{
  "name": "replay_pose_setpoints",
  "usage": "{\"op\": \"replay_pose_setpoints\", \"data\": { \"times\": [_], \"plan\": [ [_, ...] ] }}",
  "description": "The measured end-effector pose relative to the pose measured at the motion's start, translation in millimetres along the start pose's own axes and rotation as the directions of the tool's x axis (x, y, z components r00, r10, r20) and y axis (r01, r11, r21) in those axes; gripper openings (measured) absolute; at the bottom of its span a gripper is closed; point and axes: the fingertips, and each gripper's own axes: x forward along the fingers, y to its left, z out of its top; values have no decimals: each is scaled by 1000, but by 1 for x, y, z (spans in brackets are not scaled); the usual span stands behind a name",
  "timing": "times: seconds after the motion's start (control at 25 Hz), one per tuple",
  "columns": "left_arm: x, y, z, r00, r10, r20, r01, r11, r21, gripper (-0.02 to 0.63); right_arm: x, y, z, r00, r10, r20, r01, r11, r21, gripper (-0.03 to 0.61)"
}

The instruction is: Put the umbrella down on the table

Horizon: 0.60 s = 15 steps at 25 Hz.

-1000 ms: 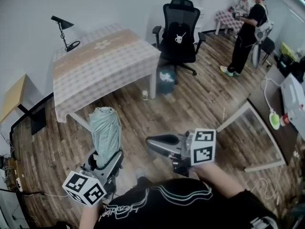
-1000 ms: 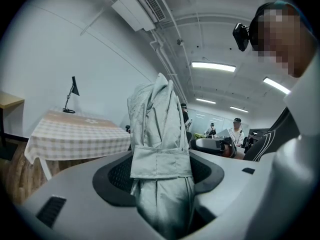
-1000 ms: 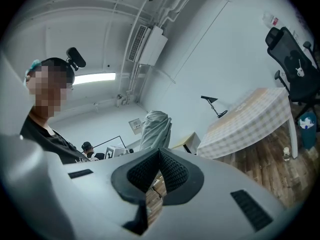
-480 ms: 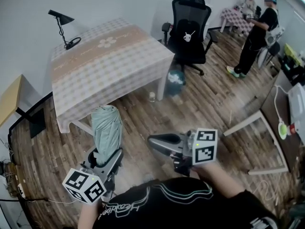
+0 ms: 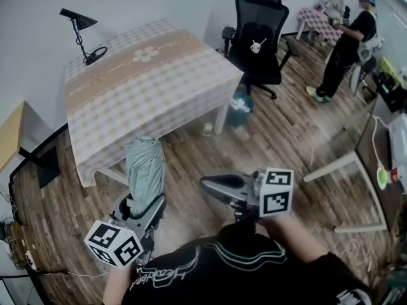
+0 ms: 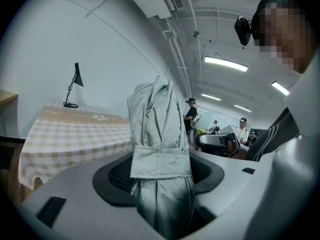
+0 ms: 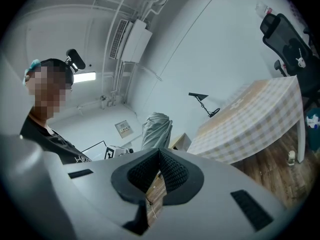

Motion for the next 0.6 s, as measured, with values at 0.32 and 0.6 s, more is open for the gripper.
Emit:
{"op": "replay_pose_setpoints", "data": {
  "times": [0.32, 0.6],
  "plan": [
    [28, 17, 4, 1000, 21, -16, -21, 1000, -10, 267, 6, -30, 18, 1000, 14, -5, -13, 1000, 12, 12],
    [73, 50, 33, 998, 67, -17, -68, 998, -18, 267, 26, -87, 58, 999, 43, -27, -42, 999, 34, 12]
  ]
}}
